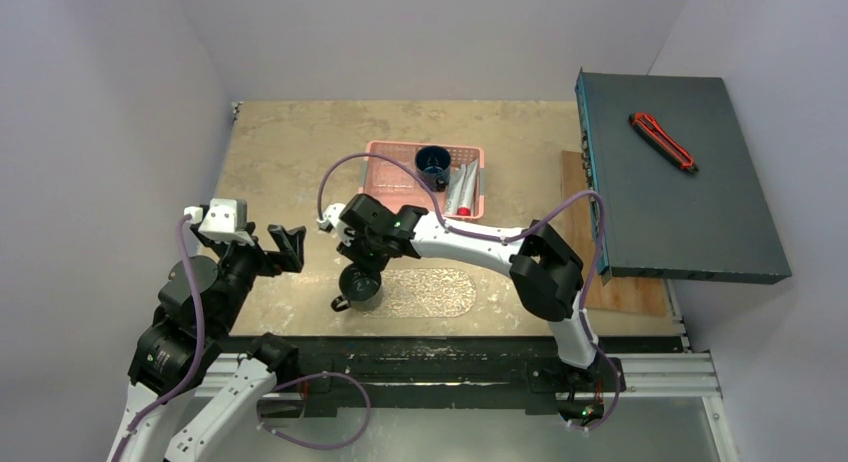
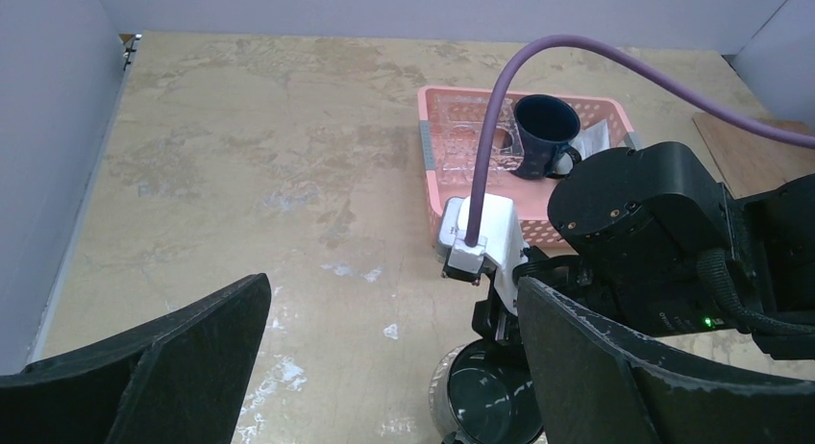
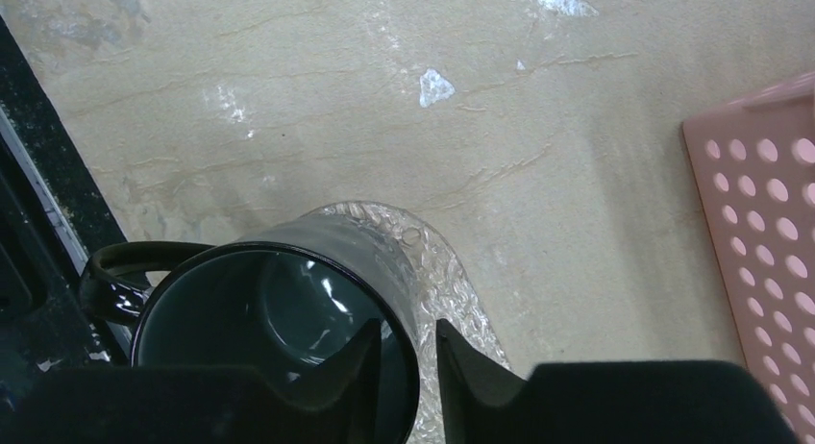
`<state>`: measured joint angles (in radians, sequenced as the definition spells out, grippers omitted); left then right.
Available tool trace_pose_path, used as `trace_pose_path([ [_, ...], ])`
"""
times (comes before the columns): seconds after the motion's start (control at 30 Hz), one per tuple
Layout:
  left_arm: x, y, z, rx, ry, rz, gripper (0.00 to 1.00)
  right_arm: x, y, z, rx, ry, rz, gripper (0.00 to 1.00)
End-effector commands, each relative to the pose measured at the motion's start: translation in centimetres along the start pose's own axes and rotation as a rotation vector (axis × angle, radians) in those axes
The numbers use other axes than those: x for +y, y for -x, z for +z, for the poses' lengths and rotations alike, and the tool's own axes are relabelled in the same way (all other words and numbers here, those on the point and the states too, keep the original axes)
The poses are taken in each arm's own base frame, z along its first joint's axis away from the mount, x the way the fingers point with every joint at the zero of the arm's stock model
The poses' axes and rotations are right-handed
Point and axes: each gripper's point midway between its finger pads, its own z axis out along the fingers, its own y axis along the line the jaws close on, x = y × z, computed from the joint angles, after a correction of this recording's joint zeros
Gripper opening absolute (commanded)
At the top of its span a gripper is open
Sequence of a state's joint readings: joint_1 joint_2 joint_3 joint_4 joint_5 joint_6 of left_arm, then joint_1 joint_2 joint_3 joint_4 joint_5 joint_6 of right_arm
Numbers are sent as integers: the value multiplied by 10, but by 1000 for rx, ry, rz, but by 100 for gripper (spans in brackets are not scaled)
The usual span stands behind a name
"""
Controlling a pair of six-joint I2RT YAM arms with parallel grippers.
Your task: Prepare toiletry sets of a toothbrush and toothpaste on the tray
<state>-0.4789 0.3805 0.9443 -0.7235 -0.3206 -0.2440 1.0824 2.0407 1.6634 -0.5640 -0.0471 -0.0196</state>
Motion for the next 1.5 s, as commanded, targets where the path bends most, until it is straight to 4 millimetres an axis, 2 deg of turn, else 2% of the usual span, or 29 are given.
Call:
trace_pose_path([
  [0.0,-3,8,2,-19,-9,-9,100,4,15,-11,-66,5,3,34],
  [0.17,-4,8,3,-14,-14,-8,100,-1,21,-20,-96,-27,4,36],
  [0.27,-5,7,3,-12,-18,-7,100,-7,31,-33,-127,-64,5,36],
  [0.3,-5,8,3,-14,-19,-8,100,-6,34,-38,-134,-69,73,43],
  [0.57,-7,7,3,-12,-25,-7,100,-38,52,-74,-179,-233,183,45],
  [0.77,-8,7,3,-10,-30,-8,100,-84,63,-96,-226,-362,308,45],
  [1.1,-8,8,3,-11,-35,-9,100,-175,71,-120,-296,-581,525,47],
  [1.23,-9,7,3,-7,-40,-8,100,-207,68,-115,-280,-663,576,47],
  [1.47,-11,7,4,-2,-48,-4,100,-245,58,-96,-241,-714,613,47],
])
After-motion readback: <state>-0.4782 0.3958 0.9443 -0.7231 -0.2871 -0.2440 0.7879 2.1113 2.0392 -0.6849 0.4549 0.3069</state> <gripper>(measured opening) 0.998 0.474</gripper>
